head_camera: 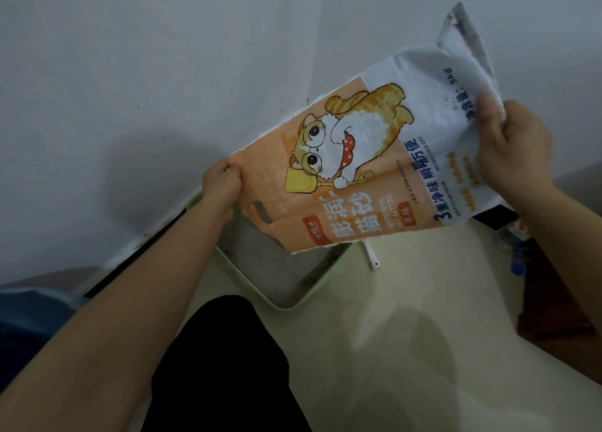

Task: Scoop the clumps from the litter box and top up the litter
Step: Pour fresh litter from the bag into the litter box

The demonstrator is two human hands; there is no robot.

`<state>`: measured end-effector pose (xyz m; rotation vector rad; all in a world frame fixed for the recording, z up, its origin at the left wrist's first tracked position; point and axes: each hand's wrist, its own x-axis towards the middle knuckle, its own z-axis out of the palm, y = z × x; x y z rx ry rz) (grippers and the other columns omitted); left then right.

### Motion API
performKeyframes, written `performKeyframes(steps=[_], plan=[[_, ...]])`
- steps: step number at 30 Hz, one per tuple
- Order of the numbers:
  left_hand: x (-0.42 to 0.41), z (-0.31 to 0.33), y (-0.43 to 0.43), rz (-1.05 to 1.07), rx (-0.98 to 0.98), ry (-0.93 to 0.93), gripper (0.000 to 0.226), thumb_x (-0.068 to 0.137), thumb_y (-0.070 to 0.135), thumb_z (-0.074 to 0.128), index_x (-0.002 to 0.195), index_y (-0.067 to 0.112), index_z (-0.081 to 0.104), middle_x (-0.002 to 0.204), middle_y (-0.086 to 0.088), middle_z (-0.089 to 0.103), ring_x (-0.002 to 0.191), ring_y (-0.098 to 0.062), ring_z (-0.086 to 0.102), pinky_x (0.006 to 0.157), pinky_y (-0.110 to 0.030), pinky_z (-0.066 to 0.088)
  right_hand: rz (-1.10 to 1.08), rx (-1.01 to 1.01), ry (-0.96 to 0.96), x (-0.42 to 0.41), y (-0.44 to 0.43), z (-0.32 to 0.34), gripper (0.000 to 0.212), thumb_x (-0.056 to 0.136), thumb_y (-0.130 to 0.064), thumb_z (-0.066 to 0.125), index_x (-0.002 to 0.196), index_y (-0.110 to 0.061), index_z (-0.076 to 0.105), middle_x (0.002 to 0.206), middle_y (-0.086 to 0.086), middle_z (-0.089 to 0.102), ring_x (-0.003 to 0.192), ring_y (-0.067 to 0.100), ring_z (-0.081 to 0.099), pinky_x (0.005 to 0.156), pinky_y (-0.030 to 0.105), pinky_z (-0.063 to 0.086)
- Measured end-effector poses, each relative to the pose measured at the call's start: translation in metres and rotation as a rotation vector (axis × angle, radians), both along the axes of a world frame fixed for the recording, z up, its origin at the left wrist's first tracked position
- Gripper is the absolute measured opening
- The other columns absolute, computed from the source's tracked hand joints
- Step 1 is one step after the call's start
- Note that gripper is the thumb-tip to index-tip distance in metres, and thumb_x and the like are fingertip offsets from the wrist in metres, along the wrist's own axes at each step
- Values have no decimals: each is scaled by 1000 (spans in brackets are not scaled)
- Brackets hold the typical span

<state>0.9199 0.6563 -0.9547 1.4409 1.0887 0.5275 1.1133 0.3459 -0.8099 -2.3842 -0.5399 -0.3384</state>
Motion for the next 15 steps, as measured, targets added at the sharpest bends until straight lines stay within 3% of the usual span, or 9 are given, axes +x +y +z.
performKeyframes(steps=[4,10,13,15], plan=[[-7,1,-7,33,34,19,25,94,16,41,94,15,65,77,-1,58,68,-16,49,57,-27,38,91,-20,-53,22,12,1,50,101,-58,31,91,-13,50,87,9,53,81,23,47,68,30,30],[-22,-10,-19,124,49,107,15,88,13,43,81,13,56,66,-4,41,62,-18,35,53,-29,26,248,-4,-95,55,38,-10,52,103,-53,31,91,-7,53,84,9,52,77,21,45,63,28,25],[-25,-16,-29,193,30,141,19,89,12,42,71,14,50,63,-2,39,57,-17,33,51,-27,25,316,-2,-76,73,46,-25,56,103,-54,30,97,-5,55,86,11,54,78,22,46,65,28,26],[-26,-19,-40,232,8,142,21,91,11,41,75,15,55,62,0,45,54,-14,37,49,-23,28,355,14,-90,84,52,-33,60,103,-56,30,98,-2,55,88,16,56,79,28,49,65,30,27]])
